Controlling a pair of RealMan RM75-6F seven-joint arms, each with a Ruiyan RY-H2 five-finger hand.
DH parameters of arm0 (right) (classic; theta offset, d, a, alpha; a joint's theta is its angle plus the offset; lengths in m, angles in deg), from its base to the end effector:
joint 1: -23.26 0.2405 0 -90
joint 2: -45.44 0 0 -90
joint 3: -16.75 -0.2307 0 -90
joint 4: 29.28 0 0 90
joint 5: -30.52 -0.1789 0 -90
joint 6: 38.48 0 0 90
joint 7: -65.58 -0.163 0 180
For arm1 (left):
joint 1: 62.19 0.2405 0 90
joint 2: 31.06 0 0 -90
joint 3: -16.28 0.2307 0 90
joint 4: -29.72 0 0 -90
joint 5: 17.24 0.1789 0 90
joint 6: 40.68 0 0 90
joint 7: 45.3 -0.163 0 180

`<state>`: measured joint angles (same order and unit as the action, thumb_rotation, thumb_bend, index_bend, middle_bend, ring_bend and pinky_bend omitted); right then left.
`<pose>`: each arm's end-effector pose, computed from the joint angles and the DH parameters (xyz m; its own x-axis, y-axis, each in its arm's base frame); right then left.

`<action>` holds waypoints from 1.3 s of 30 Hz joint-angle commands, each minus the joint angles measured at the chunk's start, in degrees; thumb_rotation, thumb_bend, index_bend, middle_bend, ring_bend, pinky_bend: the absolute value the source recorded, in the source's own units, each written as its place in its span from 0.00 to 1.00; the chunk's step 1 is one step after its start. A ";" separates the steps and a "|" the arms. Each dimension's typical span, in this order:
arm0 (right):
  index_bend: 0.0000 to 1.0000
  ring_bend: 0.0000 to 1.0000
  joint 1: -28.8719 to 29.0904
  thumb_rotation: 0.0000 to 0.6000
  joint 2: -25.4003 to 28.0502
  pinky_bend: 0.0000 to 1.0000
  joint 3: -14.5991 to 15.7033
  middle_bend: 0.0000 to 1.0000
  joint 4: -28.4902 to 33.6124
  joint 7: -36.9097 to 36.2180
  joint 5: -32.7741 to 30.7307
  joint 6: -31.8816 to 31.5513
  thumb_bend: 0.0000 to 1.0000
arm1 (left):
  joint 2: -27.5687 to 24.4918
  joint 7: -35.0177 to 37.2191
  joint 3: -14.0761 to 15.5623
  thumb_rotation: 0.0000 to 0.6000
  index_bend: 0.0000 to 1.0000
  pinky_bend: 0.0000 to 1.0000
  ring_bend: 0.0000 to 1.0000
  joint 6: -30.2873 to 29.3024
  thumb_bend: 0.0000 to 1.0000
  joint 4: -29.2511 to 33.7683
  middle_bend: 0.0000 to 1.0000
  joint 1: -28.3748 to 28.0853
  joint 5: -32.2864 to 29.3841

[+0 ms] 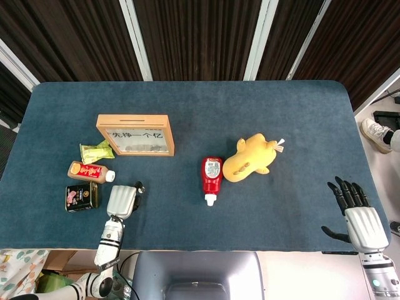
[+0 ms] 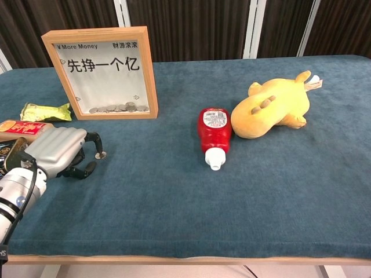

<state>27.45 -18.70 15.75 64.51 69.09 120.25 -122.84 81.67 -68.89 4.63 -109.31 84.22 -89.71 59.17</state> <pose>-0.2675 -0.1856 0.1633 0.4350 -0.0493 0.8991 -0.8996 -0.0673 0.4315 -0.1948 0.3039 -0.0424 0.5520 0.0576 0.8319 0.8277 -0.1586 -0.5382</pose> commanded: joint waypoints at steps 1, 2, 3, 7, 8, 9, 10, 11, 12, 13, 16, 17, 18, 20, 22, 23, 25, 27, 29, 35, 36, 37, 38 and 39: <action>0.00 0.00 0.03 1.00 0.03 0.00 0.15 0.00 0.09 0.13 0.14 0.15 0.20 | 0.13 0.32 0.04 1.00 0.43 1.00 1.00 -0.22 0.42 -0.59 1.00 -0.19 -0.06; 0.00 0.00 0.03 1.00 0.06 0.00 0.17 0.00 0.10 0.16 0.15 0.17 0.20 | 0.17 0.43 0.07 1.00 0.43 1.00 1.00 -0.21 0.42 -0.78 1.00 -0.25 -0.10; 0.00 0.00 0.04 1.00 0.07 0.00 0.15 0.00 0.12 0.19 0.11 0.19 0.20 | 0.22 0.57 0.08 1.00 0.43 1.00 1.00 -0.19 0.42 -0.99 1.00 -0.35 -0.16; 0.00 0.00 0.03 1.00 0.13 0.00 0.07 0.00 0.18 0.20 -0.07 0.21 0.20 | 0.51 1.15 0.27 1.00 0.43 1.00 1.00 -0.45 0.42 -1.63 1.00 -0.61 -0.06; 0.00 0.00 0.02 1.00 0.13 0.00 0.05 0.00 0.21 0.21 -0.07 0.18 0.20 | 0.57 1.26 0.33 1.00 0.43 1.00 1.00 -0.45 0.42 -1.74 1.00 -0.67 -0.05; 0.00 0.00 0.01 1.00 0.13 0.00 0.03 0.00 0.21 0.21 -0.06 0.12 0.20 | 0.64 1.32 0.42 1.00 0.43 1.00 1.00 -0.44 0.42 -1.90 1.00 -0.73 -0.06; 0.00 0.00 -0.01 1.00 0.13 0.00 0.03 0.00 0.21 0.18 -0.04 0.06 0.20 | 0.68 1.38 0.46 1.00 0.43 1.00 1.00 -0.43 0.42 -1.96 1.00 -0.75 -0.11; 0.00 0.00 -0.04 1.00 0.13 0.00 0.03 0.00 0.19 0.16 -0.03 0.00 0.20 | 0.73 1.41 0.48 1.00 0.43 1.00 1.00 -0.44 0.42 -2.01 1.00 -0.77 -0.17; 0.00 0.00 -0.05 1.00 0.11 0.00 0.01 0.00 0.18 0.14 -0.06 -0.03 0.20 | 0.83 1.43 0.47 1.00 0.43 1.00 1.00 -0.52 0.42 -2.11 1.00 -0.81 -0.25; 0.00 0.00 -0.05 1.00 0.11 0.00 0.00 0.00 0.18 0.15 -0.10 0.00 0.20 | 0.93 1.48 0.45 1.00 0.43 1.00 1.00 -0.58 0.42 -2.16 1.00 -0.85 -0.29; 0.00 0.00 -0.03 1.00 0.12 0.00 0.01 0.00 0.19 0.25 -0.14 0.10 0.20 | 1.24 1.61 0.43 1.00 0.43 1.00 1.00 -0.62 0.42 -2.29 1.00 -1.08 -0.39; 0.00 0.00 -0.02 1.00 0.15 0.00 0.03 0.00 0.20 0.26 -0.13 0.13 0.20 | 1.33 1.53 0.42 1.00 0.43 1.00 1.00 -0.57 0.42 -2.36 1.00 -1.17 -0.45; 0.00 0.00 -0.02 1.00 0.20 0.00 0.04 0.00 0.23 0.21 -0.13 0.15 0.20 | 1.42 1.48 0.41 1.00 0.43 1.00 1.00 -0.44 0.42 -2.41 1.00 -1.28 -0.56; 0.00 0.00 -0.09 1.00 0.29 0.00 -0.02 0.00 0.23 0.14 -0.24 0.04 0.20 | 1.49 1.55 0.32 1.00 0.43 1.00 1.00 0.14 0.42 -2.37 1.00 -1.42 -0.99; 0.00 0.00 -0.25 1.00 0.38 0.00 -0.14 0.00 0.32 0.15 -0.43 -0.25 0.20 | 1.47 1.57 0.28 1.00 0.44 1.00 1.00 0.69 0.42 -2.25 1.00 -1.53 -1.41; 0.00 0.00 -0.31 1.00 0.41 0.00 -0.16 0.00 0.37 0.12 -0.45 -0.38 0.20 | 1.50 1.49 0.34 1.00 0.44 1.00 1.00 0.74 0.42 -2.33 1.00 -1.56 -1.46; 0.00 0.00 -0.39 1.00 0.51 0.00 -0.17 0.00 0.46 0.01 -0.41 -0.52 0.20 | 1.57 1.37 0.43 1.00 0.44 1.00 1.00 0.73 0.42 -2.38 1.00 -1.60 -1.54; 0.00 0.00 -0.41 1.00 0.60 0.00 -0.13 0.00 0.50 -0.08 -0.39 -0.49 0.20 | 1.58 1.31 0.47 1.00 0.44 1.00 1.00 0.60 0.42 -2.29 1.00 -1.61 -1.60; 0.00 0.00 -0.44 1.00 0.67 0.00 -0.13 0.00 0.52 -0.15 -0.34 -0.56 0.20 | 1.52 1.24 0.46 1.00 0.44 1.00 1.00 0.50 0.42 -2.17 1.00 -1.65 -1.65; 0.00 0.00 -0.39 1.00 0.78 0.00 0.02 0.00 0.50 -0.23 -0.08 -0.39 0.20 | 2.16 1.04 0.07 1.00 0.51 1.00 1.00 0.24 0.42 -3.89 1.00 -2.16 -1.93; 0.00 0.00 -0.40 1.00 0.83 0.00 0.08 0.00 0.50 -0.27 0.01 -0.38 0.20 | 2.38 1.14 -0.06 1.00 0.52 1.00 1.00 0.49 0.42 -4.45 1.00 -2.30 -2.15; 0.00 0.00 -0.40 1.00 0.85 0.00 0.10 0.00 0.49 -0.31 0.06 -0.39 0.20 | 2.55 1.30 -0.18 1.00 0.53 1.00 1.00 0.57 0.42 -4.83 1.00 -2.38 -2.29; 0.00 0.00 -0.39 1.00 0.87 0.00 0.09 0.00 0.48 -0.33 0.05 -0.36 0.20 | 2.71 1.59 -0.28 1.00 0.54 1.00 1.00 0.56 0.42 -5.18 1.00 -2.48 -2.32; 0.00 0.00 -0.39 1.00 0.90 0.00 0.09 0.00 0.48 -0.37 0.00 -0.31 0.20 | 2.88 2.06 -0.31 1.00 0.55 1.00 1.00 0.41 0.42 -5.59 1.00 -2.58 -2.20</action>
<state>27.06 -17.80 15.84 65.00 68.72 120.26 -123.17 84.32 -67.16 4.44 -108.88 78.91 -92.13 56.99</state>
